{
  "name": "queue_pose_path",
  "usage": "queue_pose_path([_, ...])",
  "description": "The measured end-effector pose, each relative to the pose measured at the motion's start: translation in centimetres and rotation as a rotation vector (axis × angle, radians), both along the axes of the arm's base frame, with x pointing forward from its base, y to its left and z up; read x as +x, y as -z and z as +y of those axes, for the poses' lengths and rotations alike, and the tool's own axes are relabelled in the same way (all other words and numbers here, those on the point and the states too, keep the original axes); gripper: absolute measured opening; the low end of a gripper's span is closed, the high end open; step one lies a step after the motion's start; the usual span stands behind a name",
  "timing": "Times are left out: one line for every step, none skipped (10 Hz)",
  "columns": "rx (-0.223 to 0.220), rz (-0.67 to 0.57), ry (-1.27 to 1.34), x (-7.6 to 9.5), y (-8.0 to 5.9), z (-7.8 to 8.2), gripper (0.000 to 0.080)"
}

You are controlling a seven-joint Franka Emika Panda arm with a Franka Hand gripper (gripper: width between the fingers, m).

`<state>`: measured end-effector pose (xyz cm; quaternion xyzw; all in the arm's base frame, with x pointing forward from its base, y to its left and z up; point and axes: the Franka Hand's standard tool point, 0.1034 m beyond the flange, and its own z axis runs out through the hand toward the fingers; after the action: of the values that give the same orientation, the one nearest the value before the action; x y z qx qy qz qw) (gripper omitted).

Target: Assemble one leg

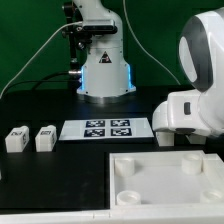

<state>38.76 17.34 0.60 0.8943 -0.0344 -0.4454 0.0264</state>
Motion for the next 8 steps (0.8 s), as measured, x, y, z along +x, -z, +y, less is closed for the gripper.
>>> queue_pose_path([0.000, 0.000, 0.000, 0.0, 0.0, 0.0, 0.0290])
queue_pose_path([0.000, 0.000, 0.000, 0.0, 0.0, 0.0, 0.0291])
queue_pose_path([0.002, -0.013, 0.003, 0.5, -0.5, -0.1, 0.0291])
queue_pose_path([0.006, -0.038, 0.004, 1.2, -1.4, -0.2, 0.0291])
queue_pose_path([0.018, -0.089, 0.002, 2.1, -2.6, -0.4, 0.0291])
queue_pose_path([0.029, -0.144, -0.010, 2.9, -3.9, -0.9, 0.0291])
queue_pose_path([0.031, -0.257, -0.020, 4.2, -5.7, -1.3, 0.0291])
queue_pose_path([0.044, -0.363, -0.048, 4.9, -7.5, -1.9, 0.0291])
